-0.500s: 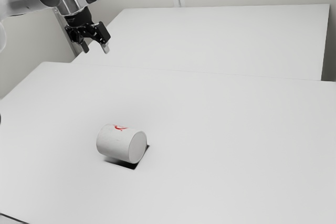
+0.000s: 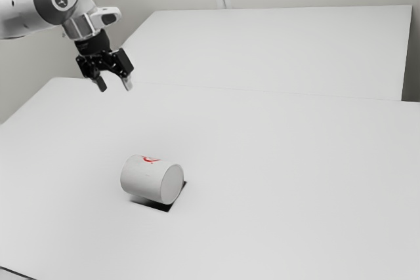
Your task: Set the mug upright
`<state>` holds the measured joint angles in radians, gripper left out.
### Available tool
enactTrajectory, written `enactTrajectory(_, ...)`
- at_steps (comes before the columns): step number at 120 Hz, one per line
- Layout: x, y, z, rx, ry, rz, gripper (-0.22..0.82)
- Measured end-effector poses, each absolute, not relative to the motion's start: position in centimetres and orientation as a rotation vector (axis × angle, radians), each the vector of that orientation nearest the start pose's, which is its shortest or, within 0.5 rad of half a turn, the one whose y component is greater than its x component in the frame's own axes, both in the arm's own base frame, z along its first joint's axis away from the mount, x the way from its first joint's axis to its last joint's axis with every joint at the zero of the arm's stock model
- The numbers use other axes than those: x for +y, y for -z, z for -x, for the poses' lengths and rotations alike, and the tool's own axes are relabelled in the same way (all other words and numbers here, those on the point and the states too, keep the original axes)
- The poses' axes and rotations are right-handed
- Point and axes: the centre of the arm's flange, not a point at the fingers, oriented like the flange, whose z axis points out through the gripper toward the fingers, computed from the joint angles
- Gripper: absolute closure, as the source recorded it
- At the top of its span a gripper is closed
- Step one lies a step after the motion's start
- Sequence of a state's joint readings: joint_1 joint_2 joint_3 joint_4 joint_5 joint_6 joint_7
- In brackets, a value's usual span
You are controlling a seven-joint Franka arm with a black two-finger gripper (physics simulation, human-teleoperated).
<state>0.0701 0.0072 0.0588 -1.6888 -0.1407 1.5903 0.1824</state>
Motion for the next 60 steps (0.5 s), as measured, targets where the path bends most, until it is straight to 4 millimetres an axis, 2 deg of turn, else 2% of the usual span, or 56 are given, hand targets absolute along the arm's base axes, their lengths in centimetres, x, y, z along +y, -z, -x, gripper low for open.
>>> enactTrajectory(14, 4.8, -56.9, -51.9, 0.060, -0.179, 3.371, 0.00)
enactTrajectory(21, 5.2, -56.7, -50.9, 0.036, -0.197, 3.423, 0.00)
enactTrajectory(40, 10.3, -55.3, -49.0, -0.107, -0.220, 3.604, 0.00)
enactTrajectory(60, 13.6, -52.2, -47.4, -0.146, -0.250, 3.758, 0.00)
